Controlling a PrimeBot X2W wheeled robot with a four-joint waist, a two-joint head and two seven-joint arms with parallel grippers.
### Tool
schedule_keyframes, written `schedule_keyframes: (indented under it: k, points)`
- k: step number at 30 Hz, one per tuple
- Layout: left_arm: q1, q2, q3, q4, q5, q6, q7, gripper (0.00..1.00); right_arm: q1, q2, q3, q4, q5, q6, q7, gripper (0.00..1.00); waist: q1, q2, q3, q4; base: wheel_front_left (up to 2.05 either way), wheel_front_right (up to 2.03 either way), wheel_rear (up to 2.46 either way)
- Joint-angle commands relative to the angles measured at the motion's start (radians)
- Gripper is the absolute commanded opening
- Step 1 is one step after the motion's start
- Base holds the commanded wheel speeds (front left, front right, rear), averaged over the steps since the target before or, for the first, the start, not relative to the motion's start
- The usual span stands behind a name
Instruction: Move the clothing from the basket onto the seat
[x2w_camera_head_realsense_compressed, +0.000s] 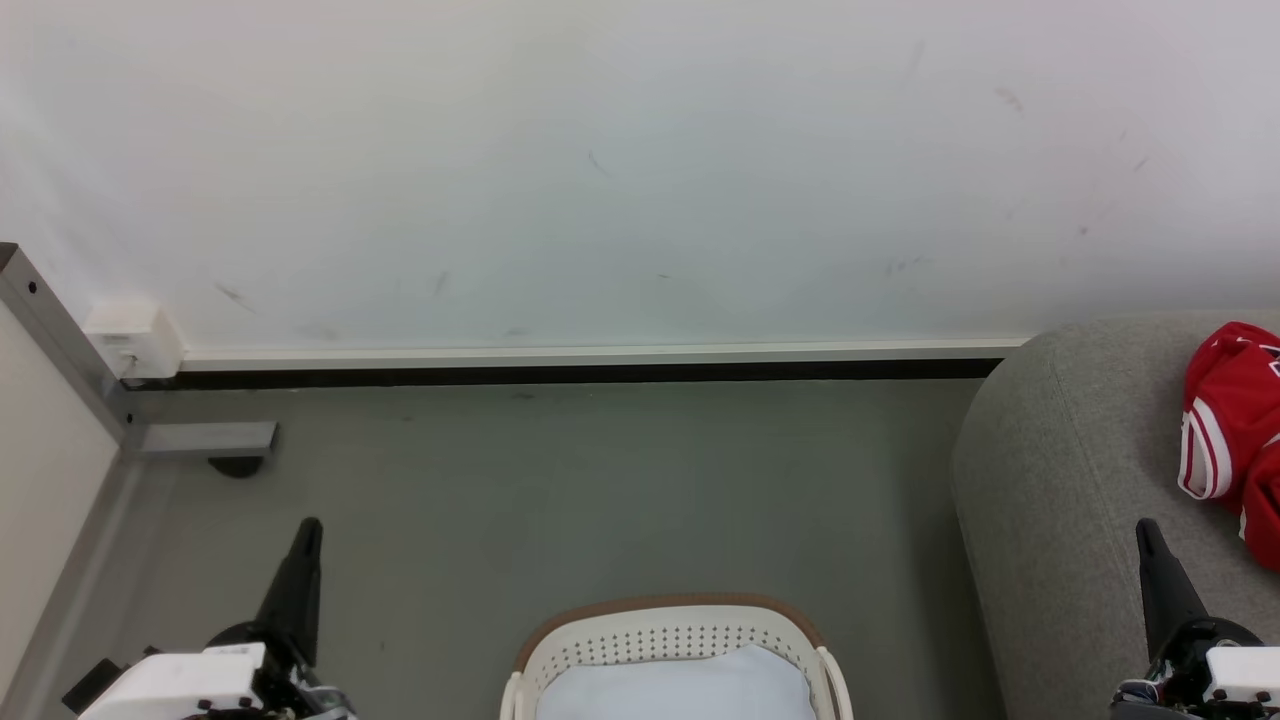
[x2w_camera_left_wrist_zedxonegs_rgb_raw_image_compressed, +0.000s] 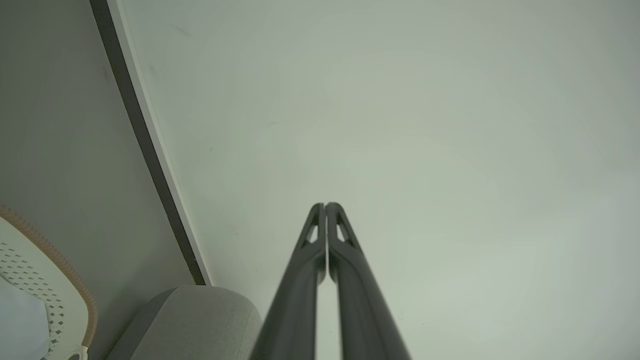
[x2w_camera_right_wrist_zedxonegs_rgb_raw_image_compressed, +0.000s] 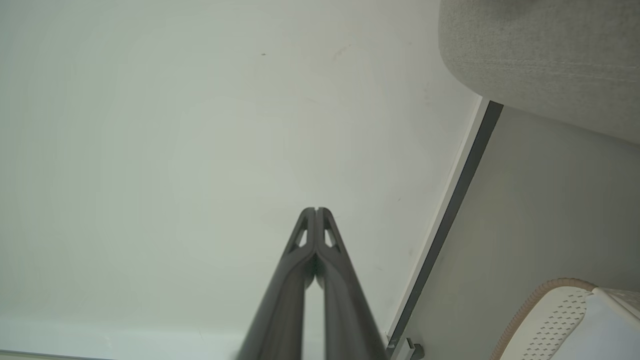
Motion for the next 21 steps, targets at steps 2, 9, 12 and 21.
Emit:
schedule_keyframes:
  k: [2,9,12,21]
  points:
    - [-0.009,0.002,0.002,-0.001,-0.012,-0.003,0.003,0.00,-0.008,-0.007,0.001,-0.002,0.013,-0.002,-0.005,0.00,0.0000,-0.0001,0.000,0.000,0.00,0.00,0.00]
    - [-0.009,0.002,0.002,-0.001,-0.012,-0.003,0.003,0.00,-0.007,-0.010,0.006,-0.003,0.018,-0.002,-0.008,0.00,0.0000,-0.0001,0.000,0.000,0.00,0.00,0.00]
    - [-0.009,0.002,0.002,-0.002,-0.012,-0.003,0.003,0.00,-0.007,-0.012,0.009,-0.003,0.020,-0.002,-0.011,0.00,0.0000,-0.0001,0.000,0.000,0.00,0.00,0.00]
    - [-0.009,0.002,0.002,-0.002,-0.012,-0.003,0.003,0.00,-0.006,-0.018,0.017,-0.004,0.025,-0.002,-0.015,0.00,0.0000,-0.0001,0.000,0.000,0.00,0.00,0.00]
